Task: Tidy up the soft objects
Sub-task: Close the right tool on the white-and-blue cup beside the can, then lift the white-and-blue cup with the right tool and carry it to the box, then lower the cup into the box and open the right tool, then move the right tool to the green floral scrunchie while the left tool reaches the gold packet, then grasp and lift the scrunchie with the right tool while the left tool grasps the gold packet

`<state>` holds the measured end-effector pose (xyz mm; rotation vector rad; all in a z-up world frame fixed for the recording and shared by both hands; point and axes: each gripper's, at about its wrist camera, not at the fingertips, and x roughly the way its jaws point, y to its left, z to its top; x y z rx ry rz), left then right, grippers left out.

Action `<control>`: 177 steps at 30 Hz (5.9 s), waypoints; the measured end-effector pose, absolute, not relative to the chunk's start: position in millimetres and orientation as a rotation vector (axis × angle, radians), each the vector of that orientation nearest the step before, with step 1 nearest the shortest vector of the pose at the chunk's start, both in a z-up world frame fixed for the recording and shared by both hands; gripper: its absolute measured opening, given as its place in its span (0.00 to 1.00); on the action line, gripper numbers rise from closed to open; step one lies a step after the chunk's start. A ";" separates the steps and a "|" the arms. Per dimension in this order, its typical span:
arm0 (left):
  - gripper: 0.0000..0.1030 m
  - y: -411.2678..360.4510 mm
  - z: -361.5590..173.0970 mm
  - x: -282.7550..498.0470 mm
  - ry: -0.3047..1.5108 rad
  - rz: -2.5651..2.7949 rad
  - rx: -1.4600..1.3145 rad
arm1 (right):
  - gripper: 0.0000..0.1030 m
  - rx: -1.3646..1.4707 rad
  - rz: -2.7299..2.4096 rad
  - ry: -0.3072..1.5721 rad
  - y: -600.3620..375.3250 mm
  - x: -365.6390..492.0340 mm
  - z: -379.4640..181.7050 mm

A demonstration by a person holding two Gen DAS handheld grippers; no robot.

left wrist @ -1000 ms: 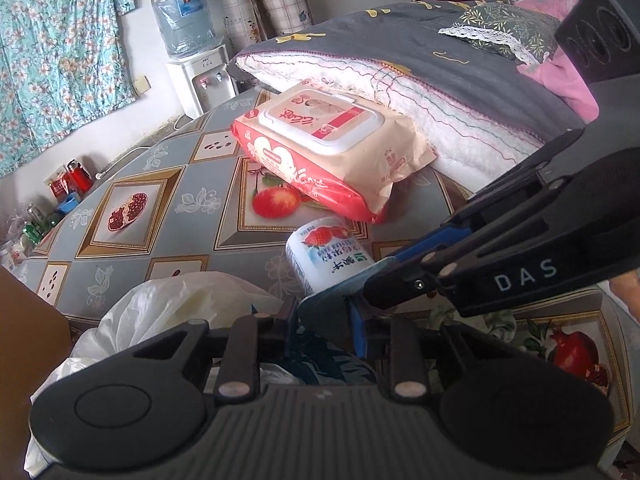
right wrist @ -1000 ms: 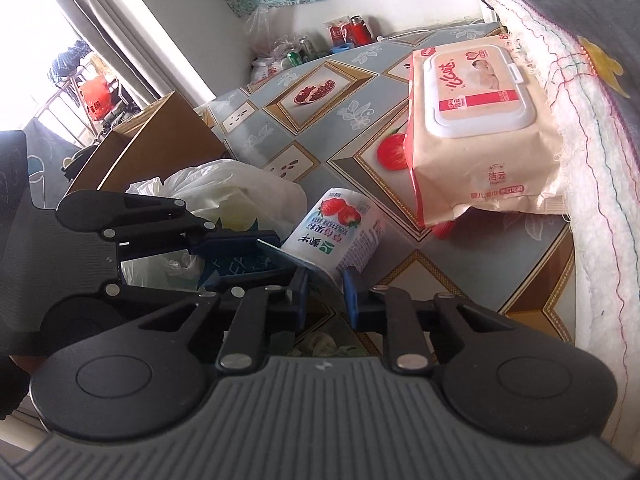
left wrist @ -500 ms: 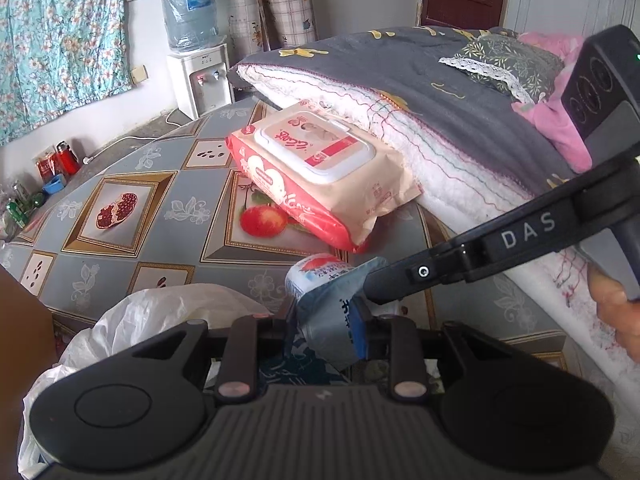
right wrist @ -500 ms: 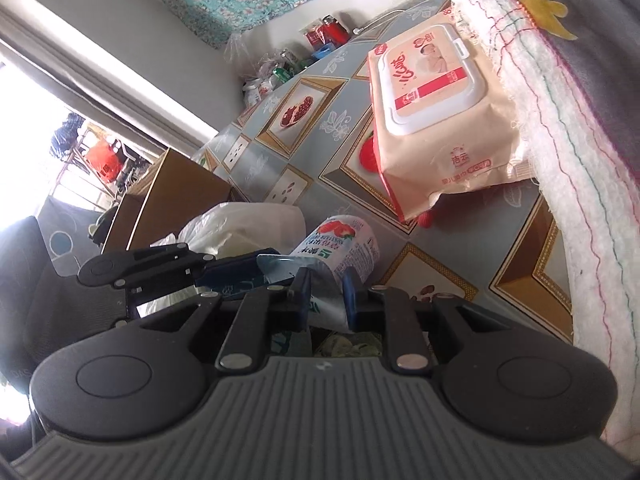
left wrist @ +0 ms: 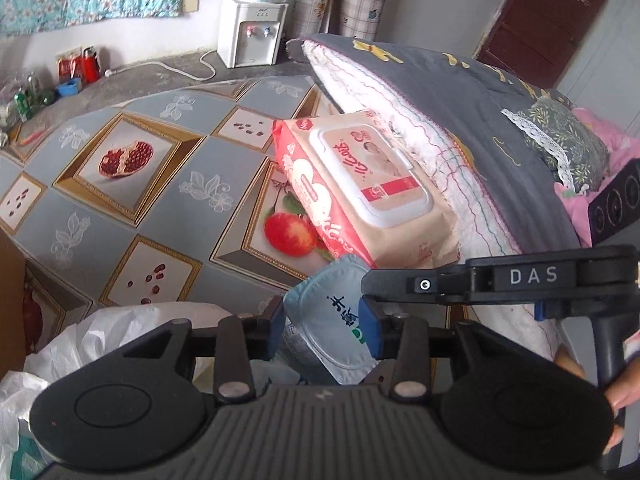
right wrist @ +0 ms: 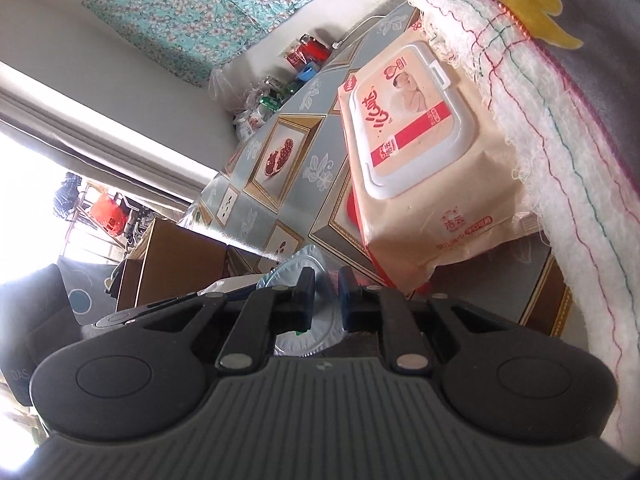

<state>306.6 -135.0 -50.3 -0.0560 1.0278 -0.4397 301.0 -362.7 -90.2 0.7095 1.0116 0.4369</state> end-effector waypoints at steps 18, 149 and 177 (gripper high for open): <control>0.48 -128.0 -52.5 309.3 1.136 -0.421 -0.147 | 0.14 0.741 0.442 1.036 -347.9 309.4 -100.6; 0.75 -105.4 -42.3 47.1 0.757 -0.561 0.205 | 0.75 0.044 0.391 0.998 -297.2 128.2 -12.3; 0.60 -162.0 -87.6 88.6 0.817 -0.564 0.373 | 0.24 0.134 0.625 1.134 -333.7 201.4 -77.1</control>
